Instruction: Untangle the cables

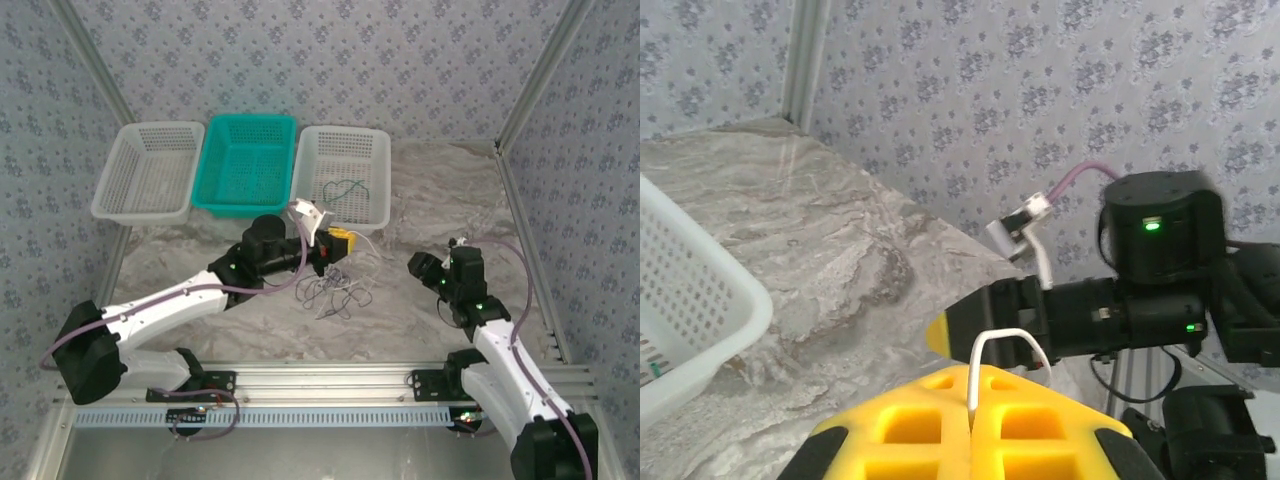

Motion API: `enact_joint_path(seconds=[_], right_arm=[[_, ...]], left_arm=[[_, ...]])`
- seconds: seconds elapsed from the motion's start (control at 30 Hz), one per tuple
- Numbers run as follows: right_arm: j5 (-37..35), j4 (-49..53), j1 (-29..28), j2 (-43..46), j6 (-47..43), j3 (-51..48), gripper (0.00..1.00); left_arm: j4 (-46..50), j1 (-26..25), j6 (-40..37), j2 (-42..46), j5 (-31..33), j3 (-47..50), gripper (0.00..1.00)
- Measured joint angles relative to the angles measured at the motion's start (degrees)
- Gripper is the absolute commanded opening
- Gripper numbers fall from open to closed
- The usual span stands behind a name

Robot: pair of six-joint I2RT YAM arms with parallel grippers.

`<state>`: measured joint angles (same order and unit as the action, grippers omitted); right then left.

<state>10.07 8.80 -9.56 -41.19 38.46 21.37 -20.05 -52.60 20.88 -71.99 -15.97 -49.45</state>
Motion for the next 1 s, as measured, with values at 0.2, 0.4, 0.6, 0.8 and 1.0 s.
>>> enact_joint_path(seconds=[0.2, 0.4, 0.6, 0.8, 1.0], right_arm=[[8.2, -8.5, -9.2, 9.8, -9.4, 0.0, 0.7], [9.0, -15.1, -22.7, 10.9, -21.6, 0.0, 0.73], [-2.8, -24.8, -28.0, 0.2, -28.7, -0.1, 0.73], [-13.0, -27.1, -28.0, -11.0, -28.9, 0.9, 0.41], [-19.3, -24.6, -23.5, -9.4, -22.6, 1.2, 0.07]], left_arm=[[3.2, 0.1, 0.0, 0.0, 3.7, 0.0, 0.0], [3.6, 0.1, 0.1, 0.0, 4.2, 0.0, 0.0], [3.3, 0.1, 0.2, 0.0, 2.3, 0.0, 0.0], [3.4, 0.1, 0.4, 1.8, 2.8, 0.6, 0.15], [7.8, 0.1, 0.9, 8.3, 14.5, 2.5, 0.57]])
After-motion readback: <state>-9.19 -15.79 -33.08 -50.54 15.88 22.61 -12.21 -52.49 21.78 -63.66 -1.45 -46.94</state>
